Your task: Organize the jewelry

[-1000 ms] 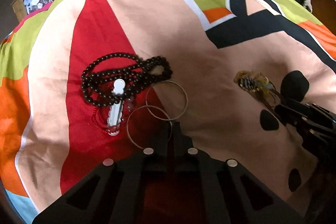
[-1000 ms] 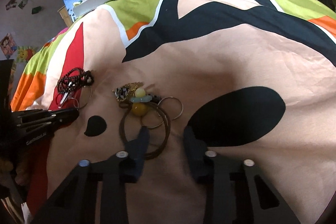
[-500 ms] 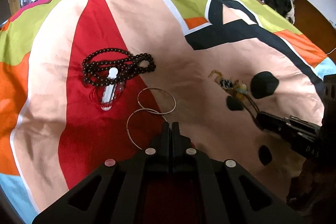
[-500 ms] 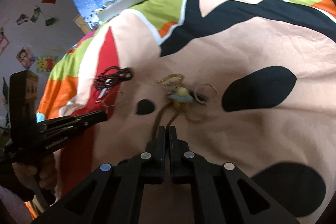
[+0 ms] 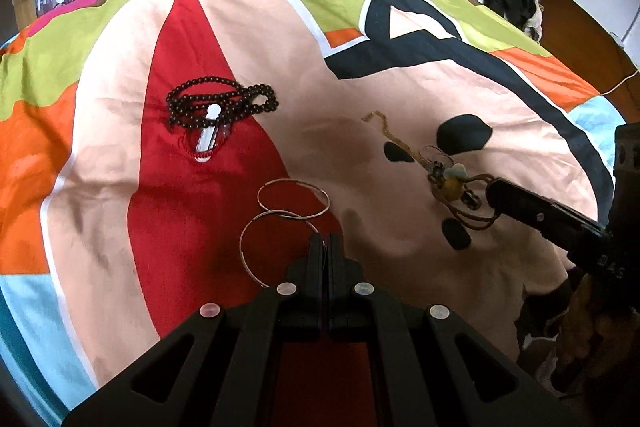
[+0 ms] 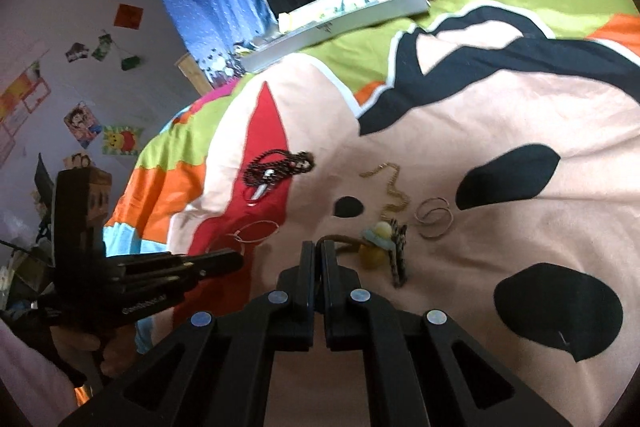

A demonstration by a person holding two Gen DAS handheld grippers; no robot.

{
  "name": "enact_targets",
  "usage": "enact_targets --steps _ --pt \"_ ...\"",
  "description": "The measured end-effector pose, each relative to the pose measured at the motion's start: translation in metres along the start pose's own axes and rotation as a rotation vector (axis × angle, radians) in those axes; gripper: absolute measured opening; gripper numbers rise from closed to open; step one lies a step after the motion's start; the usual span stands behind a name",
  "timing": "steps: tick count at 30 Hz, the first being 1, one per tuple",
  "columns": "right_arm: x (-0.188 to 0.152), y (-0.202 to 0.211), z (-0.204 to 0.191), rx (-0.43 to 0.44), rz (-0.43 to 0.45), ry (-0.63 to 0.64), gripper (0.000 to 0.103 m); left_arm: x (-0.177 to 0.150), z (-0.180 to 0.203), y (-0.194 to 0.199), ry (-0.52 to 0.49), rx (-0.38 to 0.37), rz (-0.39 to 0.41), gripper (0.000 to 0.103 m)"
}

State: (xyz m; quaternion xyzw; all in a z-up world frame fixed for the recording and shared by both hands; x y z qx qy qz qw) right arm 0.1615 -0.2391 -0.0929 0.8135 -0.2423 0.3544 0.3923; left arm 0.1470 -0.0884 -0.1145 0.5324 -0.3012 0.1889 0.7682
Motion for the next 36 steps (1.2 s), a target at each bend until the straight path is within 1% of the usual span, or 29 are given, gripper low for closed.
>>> enact_targets --steps 5,10,13,16,18,20,23,29,31,33,36 --pt "0.007 0.003 -0.019 0.008 0.024 0.07 0.004 -0.003 0.001 0.008 -0.011 -0.01 -0.003 0.0" --pt "0.03 -0.002 -0.033 0.037 0.026 0.087 0.004 0.01 -0.002 0.02 -0.022 -0.019 0.006 0.0" --pt "0.047 -0.001 -0.042 0.085 0.031 0.042 0.004 0.023 -0.004 0.031 -0.031 -0.022 0.025 0.0" --pt "0.062 -0.006 -0.048 0.122 0.003 -0.01 0.004 0.036 -0.005 0.045 -0.041 -0.021 0.059 0.0" --pt "0.067 -0.011 -0.051 0.146 -0.014 -0.042 0.004 0.04 -0.007 0.052 -0.039 -0.022 0.075 0.0" --pt "0.068 -0.017 -0.054 0.153 -0.036 -0.044 0.004 0.042 -0.008 0.057 -0.039 -0.02 0.086 0.0" --pt "0.057 -0.029 -0.054 0.136 -0.078 -0.035 0.004 0.04 -0.012 0.062 -0.036 -0.017 0.094 0.0" --pt "0.008 -0.041 -0.043 0.077 -0.175 0.001 0.004 0.024 -0.028 0.058 0.016 -0.015 0.073 0.0" --pt "-0.012 -0.04 -0.037 0.038 -0.21 0.044 0.004 0.015 -0.033 0.055 0.028 -0.014 0.061 0.0" --pt "-0.032 -0.038 -0.027 -0.022 -0.247 0.104 0.005 0.009 -0.037 0.052 0.032 -0.015 0.054 0.0" --pt "-0.048 -0.035 -0.007 -0.097 -0.273 0.138 0.006 0.003 -0.038 0.046 0.034 -0.026 0.044 0.0"
Point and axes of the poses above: each gripper's, at about its wrist camera, not at the fingertips, and y roughly against the way its jaws point, z to its right, x to its top, the point moved 9 cm from there along -y, roughly the way its jaws point, and after that the axes turned 12 degrees about z, right-handed, at the moved point
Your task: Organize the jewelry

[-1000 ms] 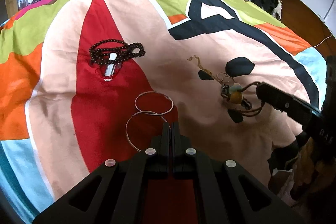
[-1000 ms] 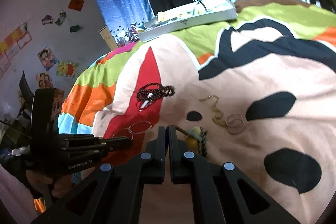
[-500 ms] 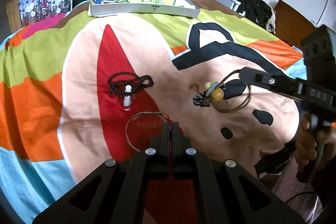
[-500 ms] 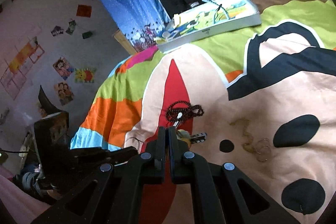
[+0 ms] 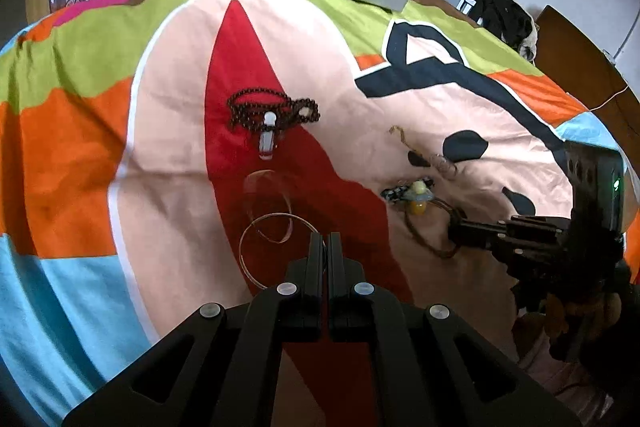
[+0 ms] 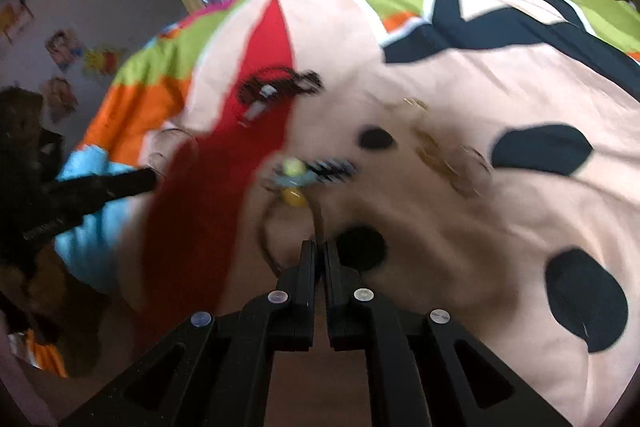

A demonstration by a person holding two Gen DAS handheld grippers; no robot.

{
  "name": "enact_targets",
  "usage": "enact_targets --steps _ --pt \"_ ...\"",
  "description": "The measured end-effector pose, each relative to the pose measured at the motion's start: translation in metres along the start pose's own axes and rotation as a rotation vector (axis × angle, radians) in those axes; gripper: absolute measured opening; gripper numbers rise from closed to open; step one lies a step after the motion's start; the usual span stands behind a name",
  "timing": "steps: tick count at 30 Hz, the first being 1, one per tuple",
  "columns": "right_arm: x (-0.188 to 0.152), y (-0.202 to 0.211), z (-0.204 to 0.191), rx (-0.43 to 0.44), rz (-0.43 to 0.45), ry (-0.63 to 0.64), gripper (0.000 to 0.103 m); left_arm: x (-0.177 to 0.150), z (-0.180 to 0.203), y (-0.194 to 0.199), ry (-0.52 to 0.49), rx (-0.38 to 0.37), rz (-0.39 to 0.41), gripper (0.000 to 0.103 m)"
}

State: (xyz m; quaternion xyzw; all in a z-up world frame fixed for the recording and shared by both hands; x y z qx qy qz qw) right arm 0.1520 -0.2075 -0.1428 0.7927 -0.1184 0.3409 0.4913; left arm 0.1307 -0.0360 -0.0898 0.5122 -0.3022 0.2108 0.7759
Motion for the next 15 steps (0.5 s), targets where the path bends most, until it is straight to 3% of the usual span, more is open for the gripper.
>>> enact_targets --steps 5,7,9,15 --pt "0.01 0.005 0.012 -0.024 0.049 -0.016 0.006 -0.004 0.002 -0.011 -0.014 -0.03 0.002 0.0" --pt "0.016 0.005 0.011 -0.024 0.067 0.001 0.02 -0.008 0.002 -0.017 -0.017 -0.033 -0.009 0.0" --pt "0.023 0.003 0.008 -0.016 0.087 0.027 0.043 -0.011 0.001 -0.022 -0.009 -0.035 -0.022 0.0" --pt "0.035 -0.019 -0.013 -0.012 0.083 0.144 0.045 -0.018 -0.008 -0.028 0.015 -0.021 -0.042 0.0"
Point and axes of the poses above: each gripper's, at about its wrist camera, not at the fingertips, and y roughly against the way its jaws point, z to its right, x to its top, the point moved 9 cm from there along -y, roughly the way its jaws point, and after that the axes turned 12 degrees about z, right-handed, at the moved point
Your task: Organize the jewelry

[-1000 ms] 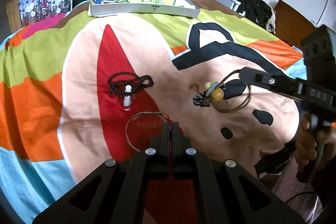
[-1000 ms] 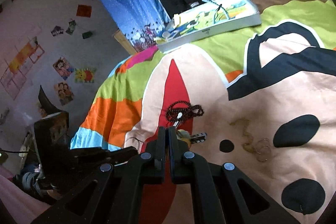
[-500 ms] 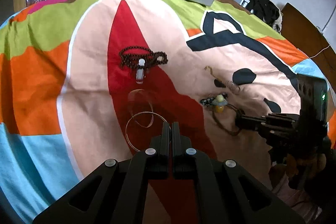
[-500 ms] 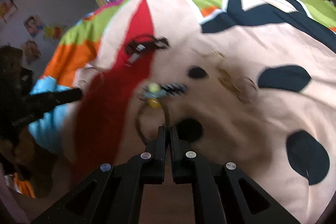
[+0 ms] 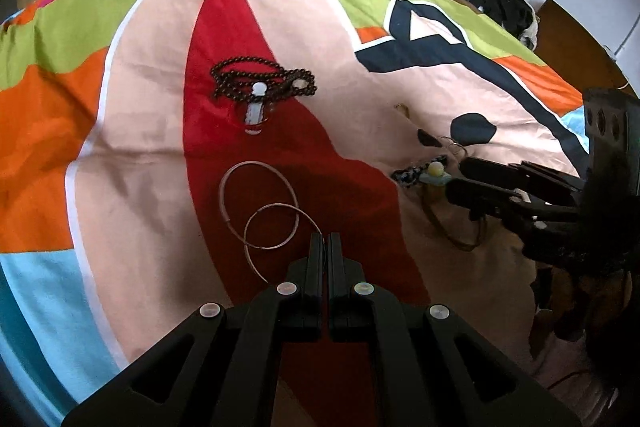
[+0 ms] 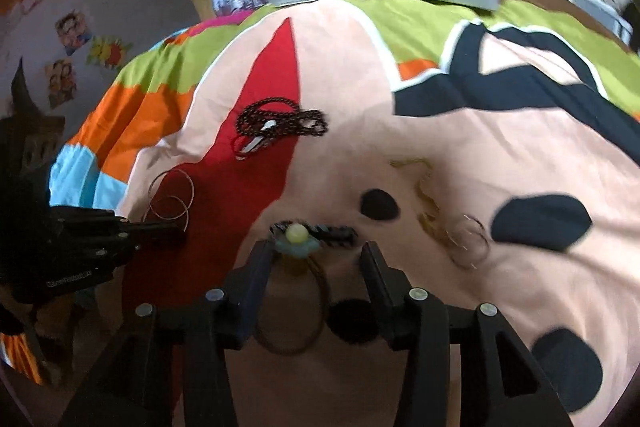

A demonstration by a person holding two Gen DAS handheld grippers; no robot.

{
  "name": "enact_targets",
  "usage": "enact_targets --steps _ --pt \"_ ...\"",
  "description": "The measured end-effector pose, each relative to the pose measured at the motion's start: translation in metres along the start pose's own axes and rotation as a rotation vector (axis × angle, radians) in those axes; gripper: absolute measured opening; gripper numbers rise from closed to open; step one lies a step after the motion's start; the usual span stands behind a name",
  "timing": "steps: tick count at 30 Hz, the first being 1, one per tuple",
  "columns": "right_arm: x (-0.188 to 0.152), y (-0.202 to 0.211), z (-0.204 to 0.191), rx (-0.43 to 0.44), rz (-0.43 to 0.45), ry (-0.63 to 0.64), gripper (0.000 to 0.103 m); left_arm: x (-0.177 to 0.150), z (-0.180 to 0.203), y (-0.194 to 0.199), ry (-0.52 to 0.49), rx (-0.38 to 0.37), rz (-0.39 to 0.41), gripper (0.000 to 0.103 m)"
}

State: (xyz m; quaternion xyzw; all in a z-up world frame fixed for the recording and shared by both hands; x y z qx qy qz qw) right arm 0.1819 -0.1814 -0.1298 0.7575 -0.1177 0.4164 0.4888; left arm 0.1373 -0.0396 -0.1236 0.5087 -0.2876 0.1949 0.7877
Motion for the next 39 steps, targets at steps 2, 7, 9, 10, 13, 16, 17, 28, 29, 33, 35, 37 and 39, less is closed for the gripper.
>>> enact_targets --steps 2,7,9,10,13,16,17,28,29,33,35,37,39 --pt "-0.001 -0.01 -0.005 -0.018 -0.012 0.034 0.043 0.0 -0.003 0.001 0.006 0.003 -0.001 0.0" --pt "-0.006 -0.017 -0.008 -0.046 0.003 0.078 0.024 -0.002 -0.007 0.003 0.012 0.008 -0.003 0.0" --pt "-0.006 -0.013 -0.008 -0.042 0.016 0.073 0.024 -0.002 -0.007 0.003 0.016 0.008 -0.003 0.0" --pt "-0.007 -0.009 -0.007 -0.029 0.017 0.052 0.024 -0.002 -0.006 0.003 0.016 0.008 -0.004 0.0" --pt "-0.007 0.003 0.001 -0.021 0.023 -0.013 0.024 -0.002 -0.004 0.003 0.016 0.006 -0.007 0.0" --pt "-0.005 0.012 0.013 -0.068 0.027 -0.02 0.024 -0.003 -0.002 0.003 0.005 0.008 -0.008 0.0" --pt "-0.005 0.014 0.016 -0.089 0.023 -0.005 0.024 -0.003 -0.002 0.002 0.004 0.008 -0.009 0.0" --pt "-0.007 0.028 0.035 -0.093 0.03 -0.038 0.024 -0.005 0.0 0.002 0.008 0.005 -0.011 0.0" --pt "-0.002 0.033 0.031 -0.031 0.052 -0.082 0.024 -0.004 0.0 0.003 0.006 0.003 -0.011 0.0" --pt "0.018 0.048 0.023 0.148 0.125 -0.232 0.024 -0.001 0.002 0.005 0.006 -0.008 -0.001 0.0" --pt "0.027 0.053 0.021 0.199 0.151 -0.269 0.024 0.002 0.003 0.006 0.007 -0.012 0.007 0.0" --pt "0.036 0.057 0.019 0.243 0.179 -0.297 0.024 0.005 0.004 0.007 0.011 -0.016 0.014 0.0" --pt "0.042 0.06 0.016 0.281 0.197 -0.317 0.024 0.008 0.005 0.009 0.011 -0.019 0.02 0.0"
Point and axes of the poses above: each gripper's, at about its wrist camera, not at the fingertips, and y roughly against the way its jaws point, z to its right, x to its top, the point moved 9 cm from there along -y, roughly the way its jaws point, and after that the axes turned 12 degrees about z, right-handed, at the moved point
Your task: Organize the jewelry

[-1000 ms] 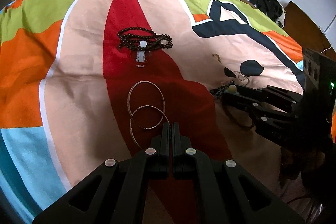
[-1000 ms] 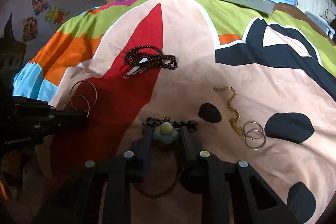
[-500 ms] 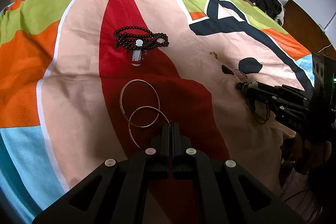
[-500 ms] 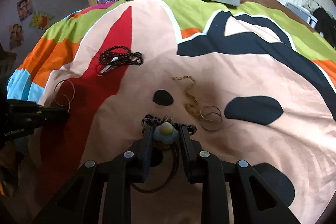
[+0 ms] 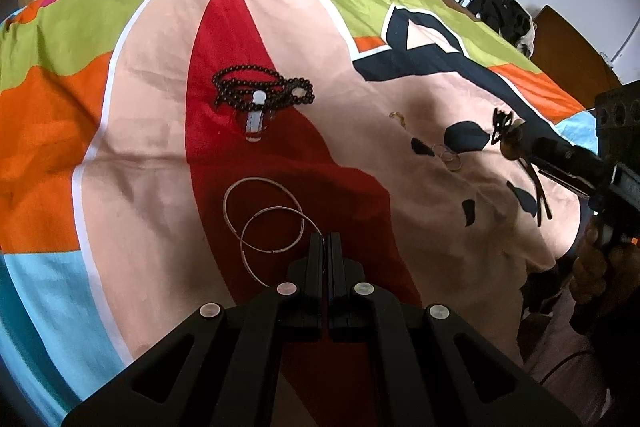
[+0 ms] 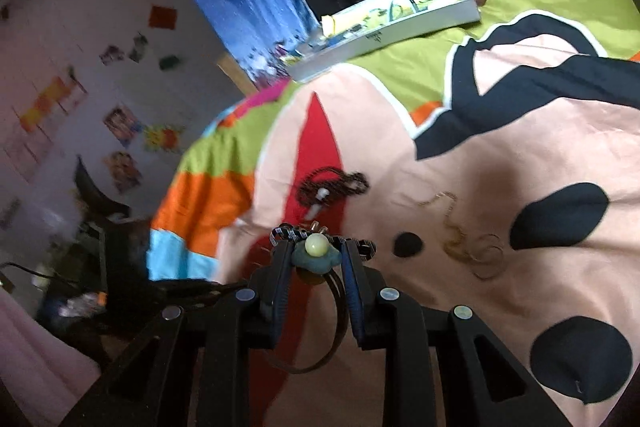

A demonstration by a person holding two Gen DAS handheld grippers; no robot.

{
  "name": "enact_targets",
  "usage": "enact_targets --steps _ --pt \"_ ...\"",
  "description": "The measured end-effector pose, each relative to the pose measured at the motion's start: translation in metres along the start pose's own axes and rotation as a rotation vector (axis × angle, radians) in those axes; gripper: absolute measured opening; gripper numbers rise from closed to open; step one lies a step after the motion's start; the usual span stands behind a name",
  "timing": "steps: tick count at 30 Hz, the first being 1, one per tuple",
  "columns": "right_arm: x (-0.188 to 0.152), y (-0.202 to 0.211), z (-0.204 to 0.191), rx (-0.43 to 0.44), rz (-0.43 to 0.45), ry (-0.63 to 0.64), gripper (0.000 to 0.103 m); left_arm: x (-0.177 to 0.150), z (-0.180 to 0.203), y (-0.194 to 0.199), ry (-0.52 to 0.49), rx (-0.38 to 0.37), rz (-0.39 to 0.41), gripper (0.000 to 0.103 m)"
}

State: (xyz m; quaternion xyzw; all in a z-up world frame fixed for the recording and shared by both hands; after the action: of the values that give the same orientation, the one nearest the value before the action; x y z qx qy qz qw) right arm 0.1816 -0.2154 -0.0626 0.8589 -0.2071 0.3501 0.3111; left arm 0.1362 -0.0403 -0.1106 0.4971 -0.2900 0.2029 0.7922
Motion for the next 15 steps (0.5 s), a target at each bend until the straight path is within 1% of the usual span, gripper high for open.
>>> enact_targets --steps 2,4,7,10,11,13,15 --pt "0.004 0.001 -0.003 -0.003 0.013 0.016 0.024 0.001 0.001 0.001 -0.002 -0.003 0.005 0.0" --pt "0.002 -0.001 -0.002 -0.039 0.002 0.057 0.024 0.002 0.001 0.001 -0.005 -0.004 0.006 0.0" --pt "-0.012 -0.013 0.003 -0.117 -0.053 0.138 0.024 0.0 0.0 -0.001 -0.003 -0.003 0.0 0.0" --pt "-0.03 -0.025 0.012 -0.167 -0.118 0.176 0.025 -0.003 -0.001 -0.003 0.004 -0.005 -0.007 0.0" --pt "-0.036 -0.027 0.015 -0.171 -0.138 0.175 0.025 -0.004 0.0 -0.003 0.005 -0.005 -0.008 0.0" --pt "-0.044 -0.029 0.018 -0.159 -0.174 0.161 0.032 -0.006 -0.001 -0.003 0.006 -0.005 -0.011 0.0" --pt "-0.045 -0.027 0.018 -0.166 -0.18 0.172 0.048 -0.007 -0.001 -0.004 0.007 -0.007 -0.015 0.0"
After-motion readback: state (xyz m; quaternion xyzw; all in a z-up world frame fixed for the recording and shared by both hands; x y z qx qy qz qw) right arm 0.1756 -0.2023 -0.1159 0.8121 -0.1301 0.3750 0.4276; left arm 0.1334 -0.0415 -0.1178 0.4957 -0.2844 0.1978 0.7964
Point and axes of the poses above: each gripper's, at about its wrist camera, not at the fingertips, and y roughly against the way its jaws point, z to its right, x to its top, the point moved 9 cm from there along -y, roughly the way its jaws point, and after that the axes turned 12 degrees about z, right-handed, at the moved point
